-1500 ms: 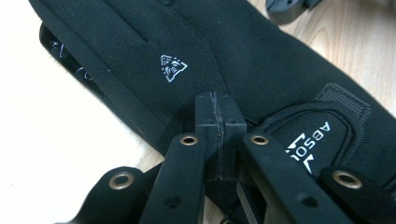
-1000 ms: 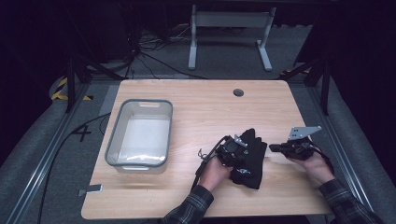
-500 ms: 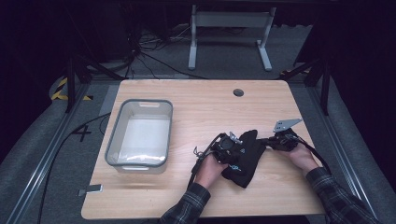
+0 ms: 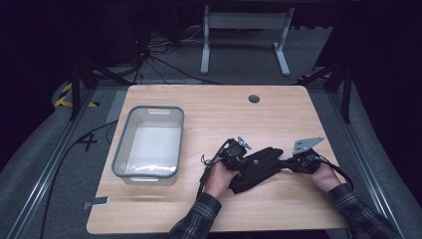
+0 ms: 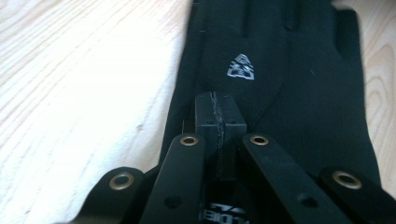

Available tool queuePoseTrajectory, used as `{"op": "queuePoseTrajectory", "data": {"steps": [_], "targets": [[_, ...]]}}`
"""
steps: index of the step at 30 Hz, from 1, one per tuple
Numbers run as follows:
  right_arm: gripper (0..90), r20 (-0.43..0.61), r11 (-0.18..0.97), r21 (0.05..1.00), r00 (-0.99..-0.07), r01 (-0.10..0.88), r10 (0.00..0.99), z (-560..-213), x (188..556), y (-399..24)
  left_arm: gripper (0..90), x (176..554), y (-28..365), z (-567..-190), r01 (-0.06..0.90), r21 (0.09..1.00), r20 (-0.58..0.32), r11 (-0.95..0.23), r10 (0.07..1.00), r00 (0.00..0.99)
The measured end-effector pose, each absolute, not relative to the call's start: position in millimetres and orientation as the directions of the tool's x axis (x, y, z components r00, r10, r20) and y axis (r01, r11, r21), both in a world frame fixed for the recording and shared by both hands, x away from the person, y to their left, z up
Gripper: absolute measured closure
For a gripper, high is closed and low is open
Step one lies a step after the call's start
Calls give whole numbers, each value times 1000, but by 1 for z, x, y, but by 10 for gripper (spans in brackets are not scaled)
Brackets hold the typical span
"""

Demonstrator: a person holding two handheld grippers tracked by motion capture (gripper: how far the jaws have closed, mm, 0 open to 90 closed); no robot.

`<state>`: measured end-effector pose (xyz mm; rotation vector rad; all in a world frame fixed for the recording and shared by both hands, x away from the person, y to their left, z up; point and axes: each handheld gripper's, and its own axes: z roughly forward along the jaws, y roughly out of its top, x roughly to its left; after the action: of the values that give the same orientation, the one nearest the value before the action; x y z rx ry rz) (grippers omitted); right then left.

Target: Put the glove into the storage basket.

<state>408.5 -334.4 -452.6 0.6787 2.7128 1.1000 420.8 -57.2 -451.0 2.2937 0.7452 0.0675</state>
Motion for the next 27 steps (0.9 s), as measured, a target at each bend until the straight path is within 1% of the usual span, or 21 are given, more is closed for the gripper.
{"op": "queuePoseTrajectory", "data": {"steps": [3, 7, 9, 11, 12, 13, 14, 15, 17, 19, 22, 23, 24, 27], "targets": [[900, 34, 641, 687, -896, 343, 443, -452, 400, -333, 899, 421, -57, -451, 492, 648, -158, -581, 530, 833], [893, 30, 605, 713, -879, 353, 477, -444, 397, -342, 897, 420, -54, -447, 490, 654, -169, -576, 521, 837], [836, 36, 579, 732, -868, 360, 495, -442, 394, -350, 881, 420, -52, -444, 487, 665, -181, -566, 510, 841], [759, 25, 569, 734, -852, 370, 522, -442, 391, -358, 821, 419, -51, -440, 476, 680, -194, -558, 489, 851], [704, 18, 566, 733, -843, 378, 538, -443, 389, -363, 779, 420, -52, -439, 473, 674, -196, -568, 479, 856], [644, 14, 560, 734, -833, 384, 553, -443, 387, -367, 730, 420, -54, -435, 452, 661, -164, -599, 472, 866], [573, 7, 551, 736, -818, 394, 575, -443, 385, -373, 673, 420, -54, -435, 452, 661, -164, -599, 472, 866], [533, 10, 539, 739, -807, 404, 590, -444, 384, -377, 623, 422, -53, -430, 422, 664, -151, -618, 442, 884], [456, 17, 517, 744, -785, 424, 619, -445, 382, -386, 528, 424, -53, -429, 413, 663, -160, -625, 420, 893], [393, 13, 507, 741, -764, 440, 645, -447, 380, -393, 447, 428, -51, -429, 404, 652, -164, -642, 401, 901], [297, -14, 498, 738, -727, 456, 686, -452, 377, -403, 366, 431, -50, -431, 395, 649, -173, -650, 379, 909], [297, -14, 498, 738, -727, 456, 686, -452, 377, -403, 366, 432, -50, -433, 385, 655, -169, -651, 370, 913], [268, -19, 493, 737, -716, 462, 698, -454, 377, -407, 339, 432, -50, -434, 372, 660, -165, -653, 356, 920], [199, -25, 468, 745, -681, 476, 732, -457, 380, -412, 216, 433, -54, -438, 345, 673, -155, -654, 331, 931]]}}
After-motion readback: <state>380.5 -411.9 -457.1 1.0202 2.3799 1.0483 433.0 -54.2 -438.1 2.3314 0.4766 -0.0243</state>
